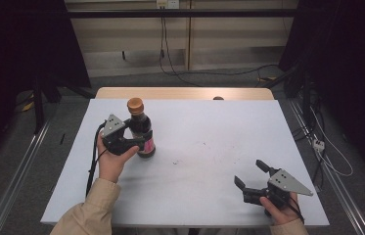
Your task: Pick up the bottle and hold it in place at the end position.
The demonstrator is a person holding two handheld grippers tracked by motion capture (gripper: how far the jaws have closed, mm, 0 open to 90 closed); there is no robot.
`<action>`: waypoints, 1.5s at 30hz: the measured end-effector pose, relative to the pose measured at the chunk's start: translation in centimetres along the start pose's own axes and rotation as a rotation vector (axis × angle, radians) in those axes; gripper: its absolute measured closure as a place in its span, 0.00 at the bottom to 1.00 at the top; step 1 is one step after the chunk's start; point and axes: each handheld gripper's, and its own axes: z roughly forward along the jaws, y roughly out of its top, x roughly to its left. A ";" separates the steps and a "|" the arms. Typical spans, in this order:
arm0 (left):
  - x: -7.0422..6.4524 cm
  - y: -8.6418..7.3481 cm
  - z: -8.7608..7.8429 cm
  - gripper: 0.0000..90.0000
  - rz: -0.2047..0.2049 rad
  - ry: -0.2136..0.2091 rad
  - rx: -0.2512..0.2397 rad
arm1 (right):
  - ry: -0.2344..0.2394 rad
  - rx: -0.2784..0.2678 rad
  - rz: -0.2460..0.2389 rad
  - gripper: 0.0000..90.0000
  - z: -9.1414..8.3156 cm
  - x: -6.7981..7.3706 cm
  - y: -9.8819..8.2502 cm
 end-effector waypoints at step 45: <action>-0.2 0.2 1.1 0.30 -0.012 -0.011 -0.017 | 0.007 -0.003 0.008 0.06 0.3 0.0 0.1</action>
